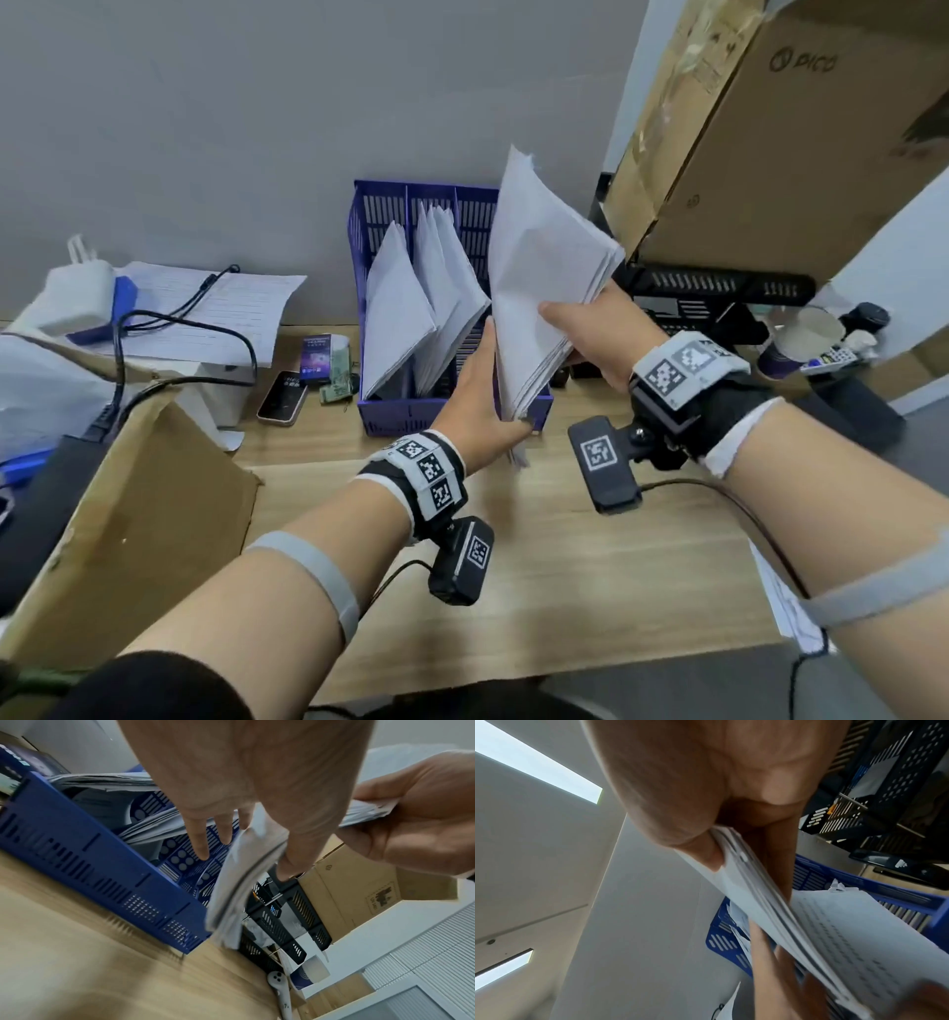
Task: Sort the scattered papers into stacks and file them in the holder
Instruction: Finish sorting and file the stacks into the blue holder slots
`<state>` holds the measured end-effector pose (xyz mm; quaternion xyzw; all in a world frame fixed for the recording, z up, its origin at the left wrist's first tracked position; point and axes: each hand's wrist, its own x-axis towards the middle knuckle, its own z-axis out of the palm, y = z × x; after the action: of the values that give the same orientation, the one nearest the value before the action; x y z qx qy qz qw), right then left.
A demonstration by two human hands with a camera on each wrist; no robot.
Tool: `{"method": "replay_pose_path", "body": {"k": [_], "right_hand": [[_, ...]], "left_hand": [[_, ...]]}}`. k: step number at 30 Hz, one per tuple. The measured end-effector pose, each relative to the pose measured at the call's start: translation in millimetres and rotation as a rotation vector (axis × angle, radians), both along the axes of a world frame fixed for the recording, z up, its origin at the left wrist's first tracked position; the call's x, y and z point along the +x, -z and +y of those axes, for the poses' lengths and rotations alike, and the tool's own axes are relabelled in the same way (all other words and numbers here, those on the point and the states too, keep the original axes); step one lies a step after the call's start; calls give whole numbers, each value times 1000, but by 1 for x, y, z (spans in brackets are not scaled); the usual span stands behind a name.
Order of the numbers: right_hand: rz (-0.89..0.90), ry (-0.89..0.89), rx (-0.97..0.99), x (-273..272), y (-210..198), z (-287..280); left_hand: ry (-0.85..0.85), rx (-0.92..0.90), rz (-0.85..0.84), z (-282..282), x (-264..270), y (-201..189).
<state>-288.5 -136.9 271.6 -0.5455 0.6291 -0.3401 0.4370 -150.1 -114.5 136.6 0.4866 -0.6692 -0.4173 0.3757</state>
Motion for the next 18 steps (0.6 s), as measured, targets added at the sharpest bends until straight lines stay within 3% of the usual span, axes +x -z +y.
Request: {"method": "replay_pose_path", "body": {"k": [12, 18], "right_hand": [[-49, -50, 83, -1, 11, -59], [-19, -34, 99, 1, 41, -114]], "left_hand": [[-136, 86, -53, -41, 2, 17], [-242, 181, -222, -81, -1, 34]]}}
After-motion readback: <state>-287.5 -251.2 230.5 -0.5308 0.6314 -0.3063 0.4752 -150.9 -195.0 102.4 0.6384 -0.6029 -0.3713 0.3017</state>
